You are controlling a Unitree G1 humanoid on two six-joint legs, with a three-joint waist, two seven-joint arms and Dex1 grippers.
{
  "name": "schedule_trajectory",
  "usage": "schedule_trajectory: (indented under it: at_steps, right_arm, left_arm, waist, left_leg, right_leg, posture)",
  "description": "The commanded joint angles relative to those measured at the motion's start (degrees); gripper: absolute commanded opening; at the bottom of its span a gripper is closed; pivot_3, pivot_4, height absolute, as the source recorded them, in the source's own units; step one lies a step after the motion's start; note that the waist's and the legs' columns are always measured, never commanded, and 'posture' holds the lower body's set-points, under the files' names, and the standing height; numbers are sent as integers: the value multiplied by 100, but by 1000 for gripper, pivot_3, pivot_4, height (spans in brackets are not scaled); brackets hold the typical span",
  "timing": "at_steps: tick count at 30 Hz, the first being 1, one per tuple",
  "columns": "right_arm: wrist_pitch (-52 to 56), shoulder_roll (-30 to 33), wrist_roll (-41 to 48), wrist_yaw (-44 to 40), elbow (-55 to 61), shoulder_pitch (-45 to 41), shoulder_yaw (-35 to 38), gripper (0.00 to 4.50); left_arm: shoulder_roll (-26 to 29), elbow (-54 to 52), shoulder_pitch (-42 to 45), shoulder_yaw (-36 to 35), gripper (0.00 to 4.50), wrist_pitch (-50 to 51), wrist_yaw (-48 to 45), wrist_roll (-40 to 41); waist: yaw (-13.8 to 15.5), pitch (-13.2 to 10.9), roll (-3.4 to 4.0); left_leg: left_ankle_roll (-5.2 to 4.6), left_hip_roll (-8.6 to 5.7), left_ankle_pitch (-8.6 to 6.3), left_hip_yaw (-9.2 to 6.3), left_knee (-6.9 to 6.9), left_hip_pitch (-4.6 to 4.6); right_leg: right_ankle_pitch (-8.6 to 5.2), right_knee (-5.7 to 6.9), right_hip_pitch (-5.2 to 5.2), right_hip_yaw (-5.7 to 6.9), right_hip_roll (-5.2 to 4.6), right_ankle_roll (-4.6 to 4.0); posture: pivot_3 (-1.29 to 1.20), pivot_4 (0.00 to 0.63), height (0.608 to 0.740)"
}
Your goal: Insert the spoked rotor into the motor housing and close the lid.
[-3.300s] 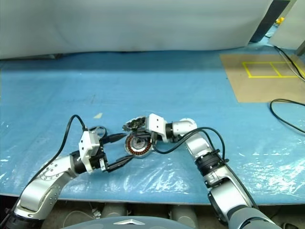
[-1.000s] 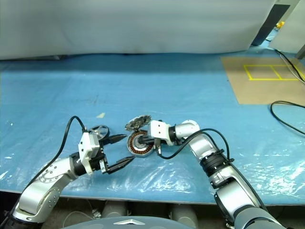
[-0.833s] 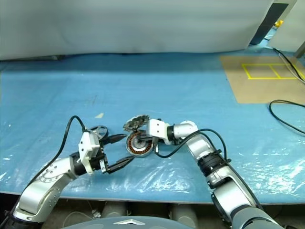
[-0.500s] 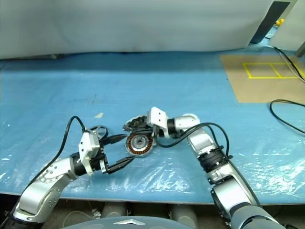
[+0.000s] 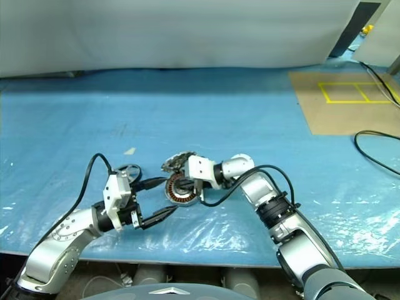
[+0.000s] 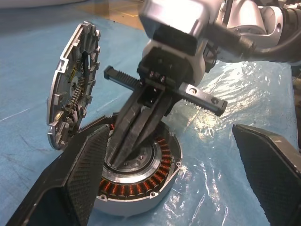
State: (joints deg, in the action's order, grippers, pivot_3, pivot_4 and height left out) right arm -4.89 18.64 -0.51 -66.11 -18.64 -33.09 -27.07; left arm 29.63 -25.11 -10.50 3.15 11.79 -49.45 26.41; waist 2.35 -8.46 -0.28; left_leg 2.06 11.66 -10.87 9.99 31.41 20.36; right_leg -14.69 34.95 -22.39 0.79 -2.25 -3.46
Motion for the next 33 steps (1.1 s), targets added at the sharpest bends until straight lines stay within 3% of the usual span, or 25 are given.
schedule_trajectory:
  at_steps: [1,6,13,18,24,27,33]
  right_arm:
    - [-527,307,-537,-15,-488,10,-245,54]
    - [-637,340,-580,65,-587,-23,-236,54]
    - [360,-171,801,-76,177,-14,582,54]
    - [1337,18,1393,-299,1005,-45,917,54]
    - [2181,841,1699,-632,2122,302,1010,54]
    - [2064,1286,1483,-684,2211,553,976,54]
    - [2080,1367,1409,-95,2221,899,1210,54]
  left_arm:
    - [-19,-159,-24,10,4414,-46,28,30]
    - [-29,-87,10,0,4414,-79,16,13]
    - [-55,-22,114,24,4414,-86,-15,9]
    - [-21,-98,61,-104,4414,-53,0,99]
    - [323,-341,-150,-969,4414,173,6,622]
    - [637,-279,-284,-1586,4414,332,-41,882]
    - [1433,635,-1,-2431,4414,543,-273,794]
  waist:
    - [8,0,0]
    - [22,1,0]
    - [9,0,1]
    - [9,-1,2]
    - [21,-3,-1]
    - [21,-3,-2]
    - [8,-7,-4]
  left_leg:
    - [0,0,0,0,0,-6]
    - [-19,-3,-11,2,6,-38]
    - [-19,2,-11,0,14,-22]
    - [-18,1,-8,-2,22,30]
    - [-16,3,-9,-2,24,33]
    - [-17,2,-10,-2,26,31]
    - [-18,5,-10,-1,40,27]
  right_leg:
    - [0,0,6,0,0,-1]
    - [-2,-1,39,0,-8,-1]
    - [-1,9,22,-1,-3,-2]
    - [13,36,-33,-1,2,19]
    - [12,42,-35,5,3,18]
    - [2,39,-33,5,3,2]
    - [0,42,-35,-1,6,-1]
  posture:
    - [0,150,740]
    - [0,150,740]
    - [0,150,740]
    - [0,150,740]
    - [0,150,740]
    - [0,150,740]
    - [0,150,740]
